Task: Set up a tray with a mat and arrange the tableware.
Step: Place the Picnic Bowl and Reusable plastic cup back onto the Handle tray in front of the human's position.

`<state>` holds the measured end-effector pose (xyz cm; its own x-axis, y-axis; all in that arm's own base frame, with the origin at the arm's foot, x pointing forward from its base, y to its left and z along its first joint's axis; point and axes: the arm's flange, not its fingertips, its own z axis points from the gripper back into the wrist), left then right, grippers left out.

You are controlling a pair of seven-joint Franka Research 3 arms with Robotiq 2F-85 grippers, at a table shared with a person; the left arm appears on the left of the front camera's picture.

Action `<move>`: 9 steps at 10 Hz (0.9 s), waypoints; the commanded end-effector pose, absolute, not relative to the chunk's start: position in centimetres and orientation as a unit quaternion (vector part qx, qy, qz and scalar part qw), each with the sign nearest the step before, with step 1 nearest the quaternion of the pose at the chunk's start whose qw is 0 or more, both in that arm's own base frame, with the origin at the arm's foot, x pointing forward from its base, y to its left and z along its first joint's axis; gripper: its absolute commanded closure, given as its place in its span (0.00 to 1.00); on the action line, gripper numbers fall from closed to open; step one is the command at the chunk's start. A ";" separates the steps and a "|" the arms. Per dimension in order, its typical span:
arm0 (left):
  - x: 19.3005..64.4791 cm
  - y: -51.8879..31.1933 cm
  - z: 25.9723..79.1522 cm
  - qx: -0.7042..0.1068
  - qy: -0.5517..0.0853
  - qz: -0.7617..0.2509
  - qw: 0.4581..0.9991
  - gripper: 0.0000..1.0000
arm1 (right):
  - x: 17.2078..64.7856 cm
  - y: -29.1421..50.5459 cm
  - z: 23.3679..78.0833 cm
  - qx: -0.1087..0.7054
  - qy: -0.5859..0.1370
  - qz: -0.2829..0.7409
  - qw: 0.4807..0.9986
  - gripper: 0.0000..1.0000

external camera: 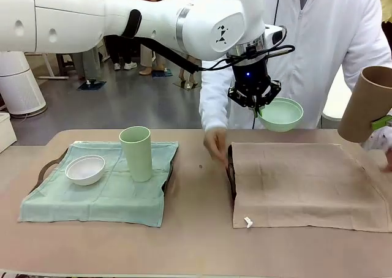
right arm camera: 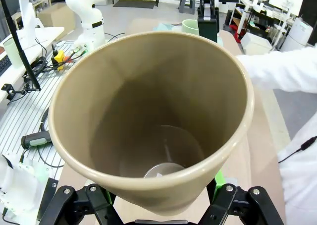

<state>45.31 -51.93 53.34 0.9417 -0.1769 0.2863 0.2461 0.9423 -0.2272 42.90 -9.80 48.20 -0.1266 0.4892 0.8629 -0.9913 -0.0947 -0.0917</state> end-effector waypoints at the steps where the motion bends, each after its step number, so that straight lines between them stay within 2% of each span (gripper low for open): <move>1: 45.1 -51.7 53.6 -0.135 -0.129 -0.106 0.977 1.00 | 43.1 -9.6 48.5 0.344 -0.372 0.654 0.561 0.35; 9: 45.1 -51.7 53.6 -0.135 -0.129 -0.106 0.977 1.00 | 43.1 -9.6 48.5 0.344 -0.372 0.654 0.561 0.35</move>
